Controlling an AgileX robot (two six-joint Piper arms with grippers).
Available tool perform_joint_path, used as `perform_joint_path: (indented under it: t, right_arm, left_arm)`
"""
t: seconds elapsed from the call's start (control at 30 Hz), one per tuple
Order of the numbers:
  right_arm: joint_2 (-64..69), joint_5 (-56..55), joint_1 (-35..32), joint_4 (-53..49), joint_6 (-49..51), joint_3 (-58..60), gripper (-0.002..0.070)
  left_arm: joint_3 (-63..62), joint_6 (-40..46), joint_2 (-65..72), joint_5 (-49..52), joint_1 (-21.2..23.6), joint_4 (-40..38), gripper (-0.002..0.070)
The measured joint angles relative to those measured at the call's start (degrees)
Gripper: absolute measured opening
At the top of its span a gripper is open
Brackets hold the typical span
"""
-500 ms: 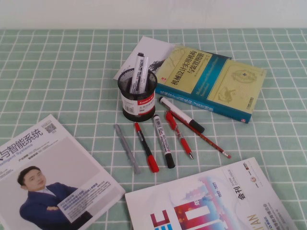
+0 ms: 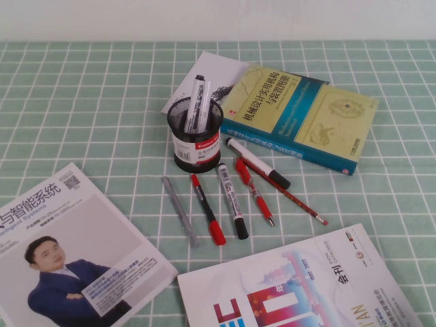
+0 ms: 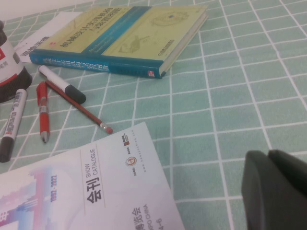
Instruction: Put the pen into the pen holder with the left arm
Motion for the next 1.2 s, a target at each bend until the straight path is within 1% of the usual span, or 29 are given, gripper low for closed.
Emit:
perform_joint_path:
  t: [1.0, 1.1, 1.2]
  right_arm:
    - [0.00, 0.00, 0.00, 0.00, 0.00, 0.00, -0.0020]
    - [0.00, 0.00, 0.00, 0.00, 0.00, 0.00, -0.0020]
    - [0.00, 0.00, 0.00, 0.00, 0.00, 0.00, -0.0020]
  left_arm:
    - [0.00, 0.00, 0.00, -0.27, 0.00, -0.30, -0.0003]
    - [0.12, -0.44, 0.00, -2.60, 0.00, -3.20, -0.0003]
    - [0.23, -1.70, 0.00, -7.46, 0.00, -8.91, -0.0003]
